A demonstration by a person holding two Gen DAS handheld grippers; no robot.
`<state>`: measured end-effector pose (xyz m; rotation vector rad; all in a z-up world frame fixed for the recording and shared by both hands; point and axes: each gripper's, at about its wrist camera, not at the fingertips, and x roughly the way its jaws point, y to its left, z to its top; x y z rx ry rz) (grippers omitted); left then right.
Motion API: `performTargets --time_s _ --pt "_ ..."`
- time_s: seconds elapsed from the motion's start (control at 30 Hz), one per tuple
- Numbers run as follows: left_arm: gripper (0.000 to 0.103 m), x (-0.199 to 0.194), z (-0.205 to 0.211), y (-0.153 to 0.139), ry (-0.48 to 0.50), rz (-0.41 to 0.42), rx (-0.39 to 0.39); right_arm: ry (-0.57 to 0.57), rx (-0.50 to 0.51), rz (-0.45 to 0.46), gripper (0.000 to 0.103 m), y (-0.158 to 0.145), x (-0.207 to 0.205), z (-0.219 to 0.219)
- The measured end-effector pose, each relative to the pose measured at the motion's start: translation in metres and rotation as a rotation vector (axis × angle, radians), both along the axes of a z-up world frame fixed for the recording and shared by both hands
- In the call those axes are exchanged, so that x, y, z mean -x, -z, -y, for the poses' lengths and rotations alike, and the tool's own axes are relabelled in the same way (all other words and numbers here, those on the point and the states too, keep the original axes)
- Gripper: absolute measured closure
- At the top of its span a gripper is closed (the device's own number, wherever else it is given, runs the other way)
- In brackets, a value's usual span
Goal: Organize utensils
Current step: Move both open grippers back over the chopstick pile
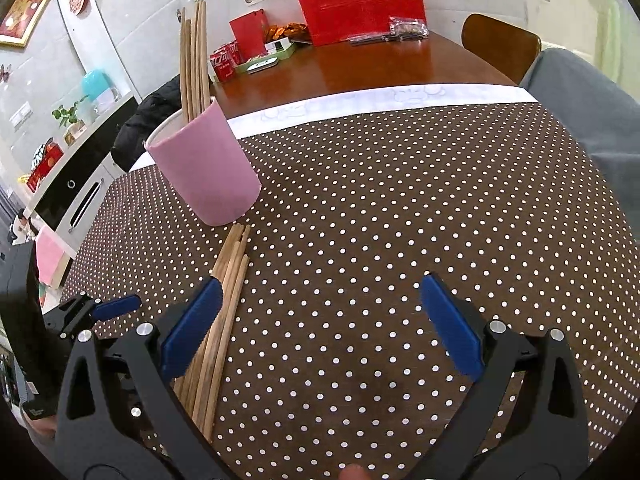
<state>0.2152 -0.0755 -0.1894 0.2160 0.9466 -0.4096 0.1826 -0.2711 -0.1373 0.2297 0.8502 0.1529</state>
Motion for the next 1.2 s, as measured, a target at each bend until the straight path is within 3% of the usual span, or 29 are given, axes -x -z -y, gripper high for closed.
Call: performTargets --time_s 0.13,0.27,0.43,0.67,1.1,1.2 --pt "0.016 0.001 0.007 0.002 -0.02 0.02 0.002 -0.059 0.063 -0.029 0.006 0.008 -0.003 -0.018" --pt "0.016 0.002 0.007 0.005 -0.043 0.038 -0.061 -0.115 0.115 -0.077 0.006 0.019 -0.002 -0.033" --pt "0.016 0.0 -0.001 0.005 -0.036 0.027 -0.048 -0.167 0.235 -0.104 0.006 0.022 0.015 -0.052" --pt "0.016 -0.003 -0.005 0.003 -0.033 0.017 -0.039 -0.155 0.21 -0.105 0.006 0.037 0.028 -0.055" --pt "0.016 -0.005 -0.009 0.004 -0.034 0.016 -0.053 -0.169 0.346 -0.105 0.008 0.039 0.022 -0.072" --pt "0.016 -0.004 -0.009 0.003 -0.032 0.013 -0.053 -0.174 0.315 -0.118 0.01 0.041 0.023 -0.062"
